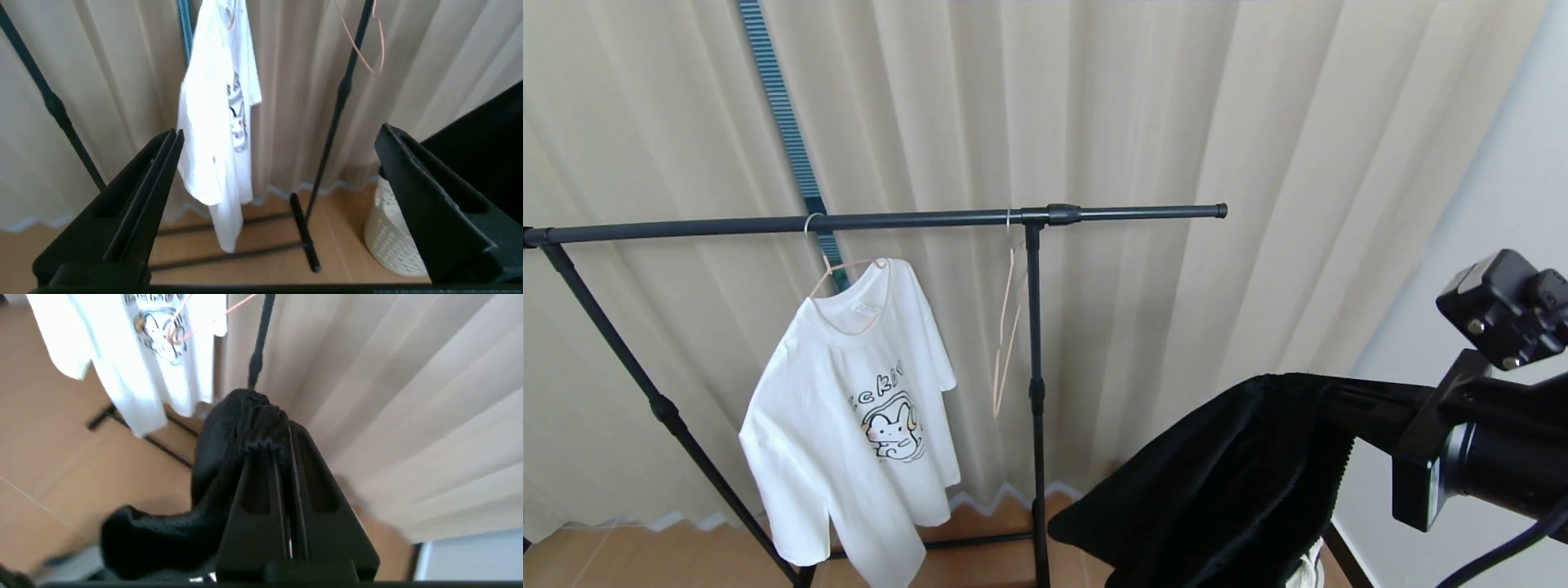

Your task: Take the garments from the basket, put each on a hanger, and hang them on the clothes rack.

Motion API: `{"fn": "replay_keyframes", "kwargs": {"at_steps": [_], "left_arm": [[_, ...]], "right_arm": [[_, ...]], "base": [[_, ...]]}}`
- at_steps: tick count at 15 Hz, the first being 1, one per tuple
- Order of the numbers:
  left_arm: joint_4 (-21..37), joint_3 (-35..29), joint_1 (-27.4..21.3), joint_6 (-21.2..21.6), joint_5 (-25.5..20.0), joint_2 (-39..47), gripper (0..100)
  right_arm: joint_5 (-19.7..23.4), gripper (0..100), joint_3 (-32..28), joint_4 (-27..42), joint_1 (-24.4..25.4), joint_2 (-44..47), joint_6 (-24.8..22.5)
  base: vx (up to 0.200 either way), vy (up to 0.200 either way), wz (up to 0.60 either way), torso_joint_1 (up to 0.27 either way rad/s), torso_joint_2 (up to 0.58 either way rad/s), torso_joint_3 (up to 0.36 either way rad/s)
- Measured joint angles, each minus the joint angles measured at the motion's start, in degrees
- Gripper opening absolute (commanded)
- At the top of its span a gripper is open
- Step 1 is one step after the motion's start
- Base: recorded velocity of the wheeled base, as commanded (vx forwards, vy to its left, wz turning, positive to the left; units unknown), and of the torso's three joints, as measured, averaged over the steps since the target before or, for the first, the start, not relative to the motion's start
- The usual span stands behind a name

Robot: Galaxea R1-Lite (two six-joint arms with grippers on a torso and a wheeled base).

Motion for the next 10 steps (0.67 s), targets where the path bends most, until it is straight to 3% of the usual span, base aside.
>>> {"fn": "replay_keyframes", "kwargs": {"at_steps": [2,6,10], "left_arm": [[6.4,-7.4,-0.2,-4.5,-3.9,6.9,100],[10.8,-17.6,-2.6,-7.9,-9.7,24.8,100],[9.5,-27.3,-21.2,-16.9,-11.0,47.3,100]], "right_arm": [[-0.2,0,-3.8,2.1,0.6,2.2,7.2],[-1.8,0,-13.2,3.3,-0.3,9.4,10.8],[-4.4,0,-19.0,2.8,-2.7,17.9,14.0]], "base": [[0.0,0.0,0.0,0.0,0.0,0.0],[0.0,0.0,0.0,0.0,0.0,0.0],[0.0,0.0,0.0,0.0,0.0,0.0]]}}
